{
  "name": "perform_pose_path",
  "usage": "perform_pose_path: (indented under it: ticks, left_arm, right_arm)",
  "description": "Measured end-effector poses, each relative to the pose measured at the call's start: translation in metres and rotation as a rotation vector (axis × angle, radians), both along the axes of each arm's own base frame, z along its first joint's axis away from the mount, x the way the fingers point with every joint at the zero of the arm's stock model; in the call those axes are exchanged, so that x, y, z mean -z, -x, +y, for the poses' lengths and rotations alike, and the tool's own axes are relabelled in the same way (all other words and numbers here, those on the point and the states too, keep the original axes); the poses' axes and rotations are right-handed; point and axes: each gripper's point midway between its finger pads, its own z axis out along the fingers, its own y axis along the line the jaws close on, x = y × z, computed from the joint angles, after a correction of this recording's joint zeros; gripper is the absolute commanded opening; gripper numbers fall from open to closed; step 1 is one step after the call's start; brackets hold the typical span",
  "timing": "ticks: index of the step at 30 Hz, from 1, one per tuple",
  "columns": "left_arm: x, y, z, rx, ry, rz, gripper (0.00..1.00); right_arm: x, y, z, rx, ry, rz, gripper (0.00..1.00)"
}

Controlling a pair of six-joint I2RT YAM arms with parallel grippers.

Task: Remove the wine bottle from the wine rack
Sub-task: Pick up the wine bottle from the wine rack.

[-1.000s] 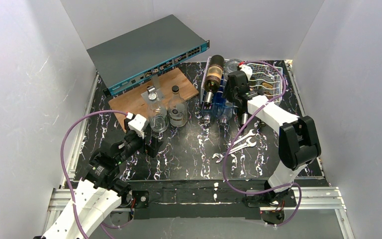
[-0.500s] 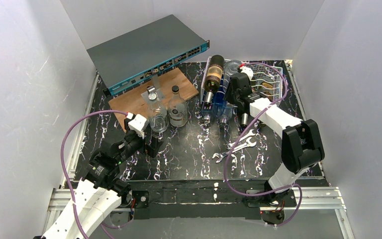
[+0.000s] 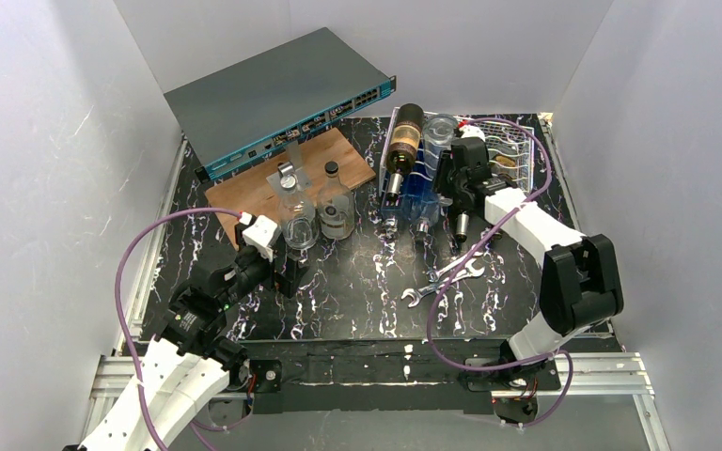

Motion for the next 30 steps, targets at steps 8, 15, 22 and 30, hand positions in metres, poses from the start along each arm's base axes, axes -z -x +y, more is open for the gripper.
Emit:
perform_pose_path:
  ticks: [8,15,22,30]
  left_arm:
    - [0.001,0.000,0.000,0.001,-0.003,0.003,0.98]
    - [0.001,0.000,0.000,0.001,-0.004,0.002,0.98]
    - [0.001,0.000,0.000,0.002,-0.004,0.002,0.98]
    - [0.001,0.000,-0.001,0.005,-0.002,0.003,0.98]
  right_arm:
    - [-0.007,0.003,-0.013,0.005,0.002,0.004,0.01]
    - [-0.011,0.008,-0.033,0.027,0.010,0.011,0.01]
    - [-0.014,0.019,-0.044,0.018,0.010,0.015,0.01]
    - [-0.014,0.029,-0.051,-0.010,-0.001,0.019,0.01]
